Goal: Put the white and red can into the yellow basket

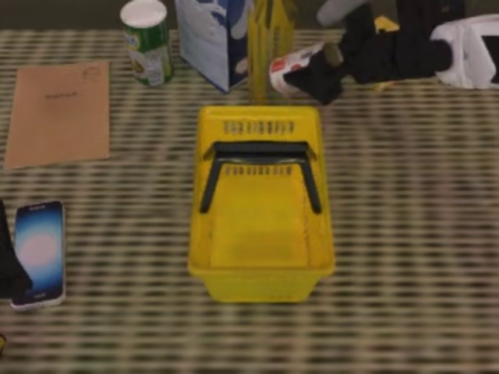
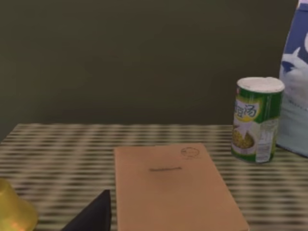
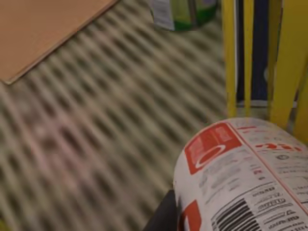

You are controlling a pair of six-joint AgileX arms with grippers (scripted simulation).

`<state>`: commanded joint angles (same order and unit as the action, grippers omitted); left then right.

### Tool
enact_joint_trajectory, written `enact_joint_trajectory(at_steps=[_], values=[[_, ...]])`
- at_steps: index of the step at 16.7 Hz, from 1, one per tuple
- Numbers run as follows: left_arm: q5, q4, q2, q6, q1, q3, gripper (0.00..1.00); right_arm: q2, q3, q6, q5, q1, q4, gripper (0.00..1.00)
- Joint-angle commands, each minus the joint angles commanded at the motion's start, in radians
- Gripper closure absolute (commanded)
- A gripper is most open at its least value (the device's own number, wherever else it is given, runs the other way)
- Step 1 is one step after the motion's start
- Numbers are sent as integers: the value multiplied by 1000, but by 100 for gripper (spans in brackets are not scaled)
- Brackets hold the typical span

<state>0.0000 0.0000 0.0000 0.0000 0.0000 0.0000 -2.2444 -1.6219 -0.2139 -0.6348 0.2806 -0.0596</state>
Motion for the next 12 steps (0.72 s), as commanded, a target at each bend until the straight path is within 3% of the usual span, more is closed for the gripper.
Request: enact_joint_trajectory(at_steps=[4,7,10,12], values=[[0,0,0,0,0,0,0,73,153,117,-215,23,403,100],[0,0,0,0,0,0,0,129,246,186,-349,38,644,100],[0,0,0,0,0,0,0,174,309,230,-442,48,795,100],[0,0,0,0,0,0,0,192,329,245,-474,51,843,100]])
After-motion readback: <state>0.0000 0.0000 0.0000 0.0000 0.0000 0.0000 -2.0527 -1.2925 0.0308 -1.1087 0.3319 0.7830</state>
